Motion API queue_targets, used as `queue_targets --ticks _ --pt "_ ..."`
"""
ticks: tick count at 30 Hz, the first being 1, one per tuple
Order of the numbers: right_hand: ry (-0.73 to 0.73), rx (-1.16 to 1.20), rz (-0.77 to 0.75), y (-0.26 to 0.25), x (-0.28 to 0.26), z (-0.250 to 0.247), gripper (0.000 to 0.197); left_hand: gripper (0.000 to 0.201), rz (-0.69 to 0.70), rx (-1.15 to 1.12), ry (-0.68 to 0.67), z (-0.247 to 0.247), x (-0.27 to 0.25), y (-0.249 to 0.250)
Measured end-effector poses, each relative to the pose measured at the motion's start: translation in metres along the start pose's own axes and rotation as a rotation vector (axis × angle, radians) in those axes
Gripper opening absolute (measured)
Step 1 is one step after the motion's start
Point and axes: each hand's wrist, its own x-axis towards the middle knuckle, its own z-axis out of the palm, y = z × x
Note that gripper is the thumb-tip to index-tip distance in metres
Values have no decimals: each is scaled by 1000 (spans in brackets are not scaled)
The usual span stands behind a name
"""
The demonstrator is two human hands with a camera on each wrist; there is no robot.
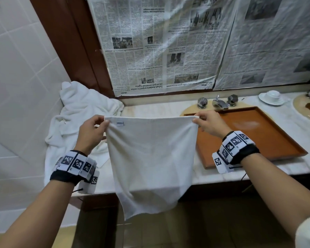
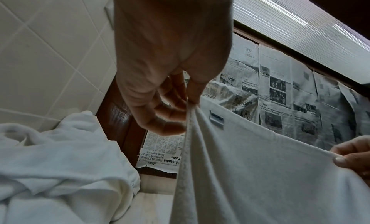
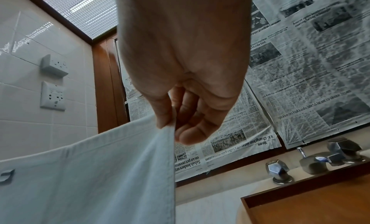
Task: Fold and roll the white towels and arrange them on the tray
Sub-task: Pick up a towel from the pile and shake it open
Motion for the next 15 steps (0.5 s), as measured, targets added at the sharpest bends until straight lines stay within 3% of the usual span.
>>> queue_targets --ticks 15 --pt "-22 3 36 5 32 7 13 14 -52 160 9 20 26 -24"
